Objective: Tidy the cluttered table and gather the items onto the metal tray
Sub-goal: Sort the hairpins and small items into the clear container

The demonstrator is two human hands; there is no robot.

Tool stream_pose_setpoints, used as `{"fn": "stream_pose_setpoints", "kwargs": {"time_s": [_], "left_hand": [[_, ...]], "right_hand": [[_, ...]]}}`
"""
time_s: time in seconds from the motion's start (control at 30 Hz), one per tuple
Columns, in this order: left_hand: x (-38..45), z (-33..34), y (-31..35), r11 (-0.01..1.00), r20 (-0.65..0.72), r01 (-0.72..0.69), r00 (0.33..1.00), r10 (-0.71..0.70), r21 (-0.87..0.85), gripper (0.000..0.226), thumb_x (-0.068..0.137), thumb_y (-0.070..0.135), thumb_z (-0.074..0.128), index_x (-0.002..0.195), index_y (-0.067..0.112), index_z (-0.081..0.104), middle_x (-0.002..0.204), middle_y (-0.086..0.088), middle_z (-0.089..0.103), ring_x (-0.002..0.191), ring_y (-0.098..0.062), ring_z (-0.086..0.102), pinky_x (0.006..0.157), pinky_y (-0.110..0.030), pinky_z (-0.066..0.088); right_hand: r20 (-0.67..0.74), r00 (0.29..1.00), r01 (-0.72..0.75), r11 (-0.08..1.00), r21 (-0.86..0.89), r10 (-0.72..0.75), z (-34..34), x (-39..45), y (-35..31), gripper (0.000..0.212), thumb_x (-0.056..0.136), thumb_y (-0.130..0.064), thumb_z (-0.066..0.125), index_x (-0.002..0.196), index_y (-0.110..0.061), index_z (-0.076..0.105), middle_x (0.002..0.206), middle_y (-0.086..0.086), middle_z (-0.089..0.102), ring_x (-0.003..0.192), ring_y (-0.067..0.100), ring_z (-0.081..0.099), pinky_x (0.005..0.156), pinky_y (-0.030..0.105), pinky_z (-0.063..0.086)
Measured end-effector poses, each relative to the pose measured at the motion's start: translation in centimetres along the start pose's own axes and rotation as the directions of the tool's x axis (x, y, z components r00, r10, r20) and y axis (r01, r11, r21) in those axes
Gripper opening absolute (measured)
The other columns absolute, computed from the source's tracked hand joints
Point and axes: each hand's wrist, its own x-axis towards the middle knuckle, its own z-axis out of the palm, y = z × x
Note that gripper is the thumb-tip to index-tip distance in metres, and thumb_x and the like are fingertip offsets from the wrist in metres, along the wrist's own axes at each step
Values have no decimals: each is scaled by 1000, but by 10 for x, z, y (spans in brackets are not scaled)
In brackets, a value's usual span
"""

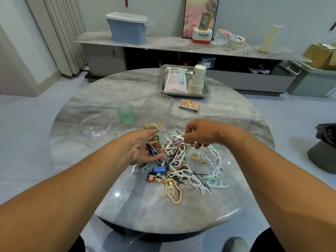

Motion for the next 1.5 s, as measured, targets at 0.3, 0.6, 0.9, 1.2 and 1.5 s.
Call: {"fn": "stream_pose_setpoints", "kwargs": {"time_s": [0.3, 0.6, 0.9, 1.2, 1.5], "left_hand": [[1, 5, 0, 1000, 13, 2, 1000, -1, -20, 38, 103, 44, 52, 101, 7, 57, 95, -18, 59, 86, -28, 64, 65, -40, 60], [-9, 14, 9, 969, 131, -37, 989, 71, -245, 27, 103, 24, 57, 114, 0, 56, 89, -21, 65, 64, -26, 69, 57, -34, 63], [-16, 11, 17, 949, 45, -98, 992, 116, -300, 30, 106, 25, 51, 121, -1, 54, 93, -24, 64, 76, -30, 67, 55, -38, 63], [-22, 1, 45, 915, -12, -194, 979, 202, -353, 28, 107, 23, 48, 123, 1, 50, 100, -27, 63, 87, -33, 68, 68, -43, 63], [-17, -14, 75, 869, -41, -284, 955, 293, -406, 45, 107, 29, 47, 139, -3, 42, 127, -26, 57, 111, -32, 63, 98, -43, 54]], "right_hand": [[-184, 979, 120, 971, 206, -82, -18, -10, -9, 10, 89, -7, 73, 85, -4, 64, 78, 12, 76, 69, 17, 76, 66, 32, 64], [-160, 985, 129, 873, 471, -59, 5, 5, -14, 28, 97, -40, 66, 96, -14, 76, 91, 0, 78, 75, 11, 69, 57, 20, 52], [-241, 970, -53, 985, -165, 12, 54, 37, 3, 20, 90, -26, 75, 109, -17, 75, 106, 5, 74, 95, 23, 67, 83, 36, 55], [-237, 966, -70, 986, 152, 105, 37, 40, -8, 6, 89, -14, 74, 85, -12, 70, 87, 6, 72, 77, 17, 63, 67, 32, 52], [-527, 844, 203, 846, 493, 105, -1, 36, -45, 9, 95, -18, 72, 104, -16, 72, 89, 1, 72, 62, 6, 66, 51, 19, 48]]}}
